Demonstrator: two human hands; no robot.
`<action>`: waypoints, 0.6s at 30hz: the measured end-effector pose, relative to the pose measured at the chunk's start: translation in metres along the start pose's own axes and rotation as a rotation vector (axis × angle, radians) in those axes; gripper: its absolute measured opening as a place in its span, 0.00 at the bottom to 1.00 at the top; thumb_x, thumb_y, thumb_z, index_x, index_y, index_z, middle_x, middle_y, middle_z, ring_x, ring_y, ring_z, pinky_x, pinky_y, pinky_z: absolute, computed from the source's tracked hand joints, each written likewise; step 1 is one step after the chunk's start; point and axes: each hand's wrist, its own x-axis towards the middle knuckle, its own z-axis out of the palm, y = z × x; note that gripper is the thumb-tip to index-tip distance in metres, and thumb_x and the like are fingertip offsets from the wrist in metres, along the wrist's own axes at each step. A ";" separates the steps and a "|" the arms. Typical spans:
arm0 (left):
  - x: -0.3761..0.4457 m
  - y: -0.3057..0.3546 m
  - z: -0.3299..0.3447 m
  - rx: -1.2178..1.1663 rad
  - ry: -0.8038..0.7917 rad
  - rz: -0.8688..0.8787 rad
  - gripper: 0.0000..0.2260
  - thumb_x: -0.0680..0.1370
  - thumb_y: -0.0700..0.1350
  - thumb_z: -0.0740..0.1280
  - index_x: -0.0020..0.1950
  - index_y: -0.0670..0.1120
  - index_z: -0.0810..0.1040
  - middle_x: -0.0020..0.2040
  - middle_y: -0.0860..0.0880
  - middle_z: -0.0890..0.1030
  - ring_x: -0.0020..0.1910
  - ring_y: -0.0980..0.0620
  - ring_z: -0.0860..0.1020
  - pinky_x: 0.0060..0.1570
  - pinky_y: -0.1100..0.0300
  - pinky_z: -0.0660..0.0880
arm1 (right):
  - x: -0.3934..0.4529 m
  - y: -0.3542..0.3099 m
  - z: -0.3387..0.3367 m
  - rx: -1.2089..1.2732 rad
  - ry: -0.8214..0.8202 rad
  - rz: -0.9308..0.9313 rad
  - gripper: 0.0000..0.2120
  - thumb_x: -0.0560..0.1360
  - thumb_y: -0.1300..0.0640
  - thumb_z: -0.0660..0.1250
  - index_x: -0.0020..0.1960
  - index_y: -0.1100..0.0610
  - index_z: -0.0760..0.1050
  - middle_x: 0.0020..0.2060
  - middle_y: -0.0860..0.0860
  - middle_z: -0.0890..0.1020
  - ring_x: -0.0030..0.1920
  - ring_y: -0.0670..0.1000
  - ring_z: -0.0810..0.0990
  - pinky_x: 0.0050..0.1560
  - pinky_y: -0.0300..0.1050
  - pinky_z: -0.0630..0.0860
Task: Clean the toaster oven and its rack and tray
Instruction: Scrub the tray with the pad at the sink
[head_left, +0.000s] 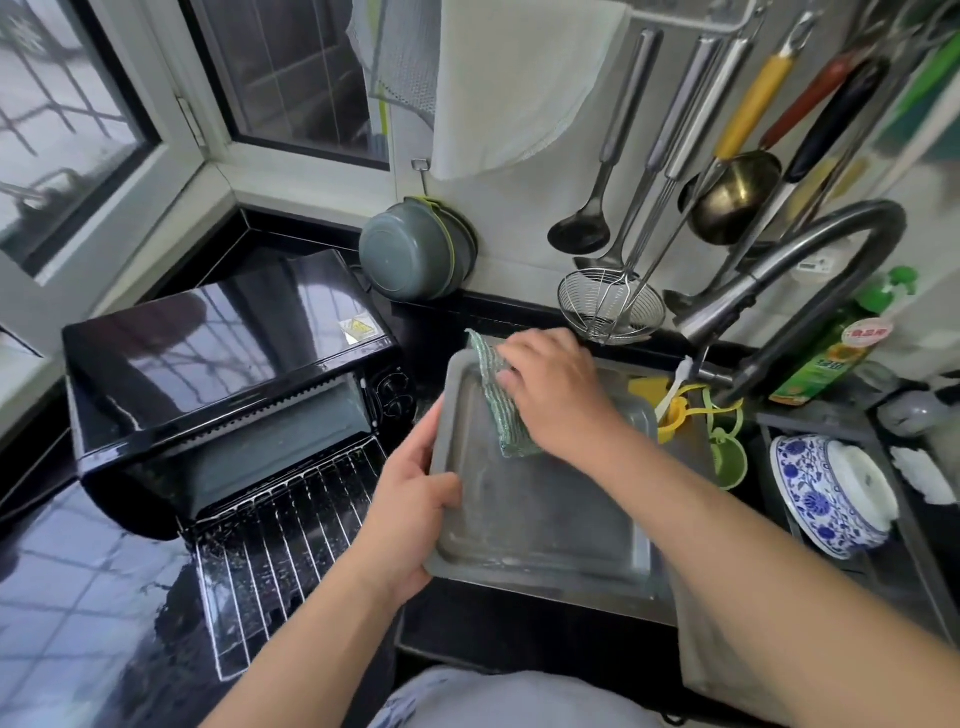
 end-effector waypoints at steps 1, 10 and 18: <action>0.001 0.002 -0.003 0.020 -0.006 -0.009 0.44 0.70 0.20 0.54 0.71 0.63 0.77 0.59 0.42 0.84 0.51 0.40 0.84 0.48 0.46 0.81 | 0.004 0.001 -0.004 0.066 -0.066 -0.048 0.14 0.78 0.55 0.66 0.62 0.54 0.78 0.59 0.49 0.80 0.59 0.55 0.72 0.61 0.56 0.70; -0.002 0.008 -0.018 0.185 -0.049 0.007 0.45 0.71 0.19 0.54 0.75 0.60 0.74 0.65 0.46 0.83 0.62 0.39 0.82 0.61 0.38 0.78 | 0.028 0.026 -0.059 0.453 -0.641 -0.040 0.14 0.81 0.56 0.65 0.36 0.50 0.76 0.29 0.43 0.78 0.32 0.37 0.70 0.38 0.36 0.71; 0.015 0.002 0.000 0.257 -0.012 0.085 0.42 0.69 0.22 0.57 0.74 0.58 0.75 0.63 0.49 0.84 0.55 0.36 0.80 0.56 0.37 0.73 | 0.050 -0.013 -0.036 0.403 -0.430 -0.098 0.10 0.78 0.50 0.66 0.43 0.55 0.79 0.35 0.52 0.80 0.34 0.44 0.71 0.38 0.45 0.69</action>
